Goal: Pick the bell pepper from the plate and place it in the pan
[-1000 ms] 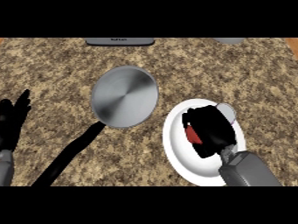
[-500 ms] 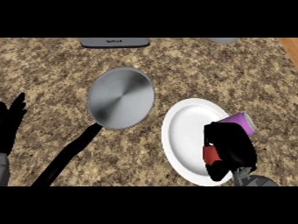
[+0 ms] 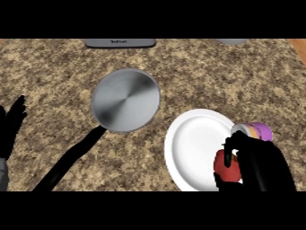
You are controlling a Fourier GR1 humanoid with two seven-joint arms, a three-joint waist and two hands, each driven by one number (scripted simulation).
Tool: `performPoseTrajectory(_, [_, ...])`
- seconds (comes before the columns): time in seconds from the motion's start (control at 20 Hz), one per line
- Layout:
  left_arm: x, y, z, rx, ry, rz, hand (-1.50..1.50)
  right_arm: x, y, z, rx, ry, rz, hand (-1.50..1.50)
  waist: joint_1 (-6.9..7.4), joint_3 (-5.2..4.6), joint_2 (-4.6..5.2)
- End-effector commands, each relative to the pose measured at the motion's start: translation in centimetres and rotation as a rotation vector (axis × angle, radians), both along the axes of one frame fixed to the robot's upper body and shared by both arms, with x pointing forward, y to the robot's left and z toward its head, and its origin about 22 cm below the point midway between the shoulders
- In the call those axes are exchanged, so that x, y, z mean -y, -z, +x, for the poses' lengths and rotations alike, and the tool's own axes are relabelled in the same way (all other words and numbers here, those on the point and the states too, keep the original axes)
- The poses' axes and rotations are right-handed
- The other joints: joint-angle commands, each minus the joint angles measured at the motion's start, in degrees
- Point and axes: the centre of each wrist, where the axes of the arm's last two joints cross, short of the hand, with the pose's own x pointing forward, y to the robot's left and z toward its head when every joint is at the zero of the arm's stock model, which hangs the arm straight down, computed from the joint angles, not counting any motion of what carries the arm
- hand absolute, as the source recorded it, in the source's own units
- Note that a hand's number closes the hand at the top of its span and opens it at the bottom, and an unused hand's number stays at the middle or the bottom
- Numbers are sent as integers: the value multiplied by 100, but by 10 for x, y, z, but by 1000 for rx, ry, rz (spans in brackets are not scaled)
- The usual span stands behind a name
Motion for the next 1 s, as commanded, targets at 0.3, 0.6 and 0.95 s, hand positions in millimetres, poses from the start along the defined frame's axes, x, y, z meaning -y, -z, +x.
performPoseTrajectory(0.3, [11,-1,3,23,19,19,0,-53,-52,2,228,-82,160,150,111,1,37])
performPoseTrajectory(0.6, [14,-17,23,9,34,11,0,-83,-65,66,227,-50,241,150,162,1,58])
performPoseTrajectory(0.95, [18,-10,10,22,49,11,0,-120,-39,123,185,-4,382,150,287,3,71])
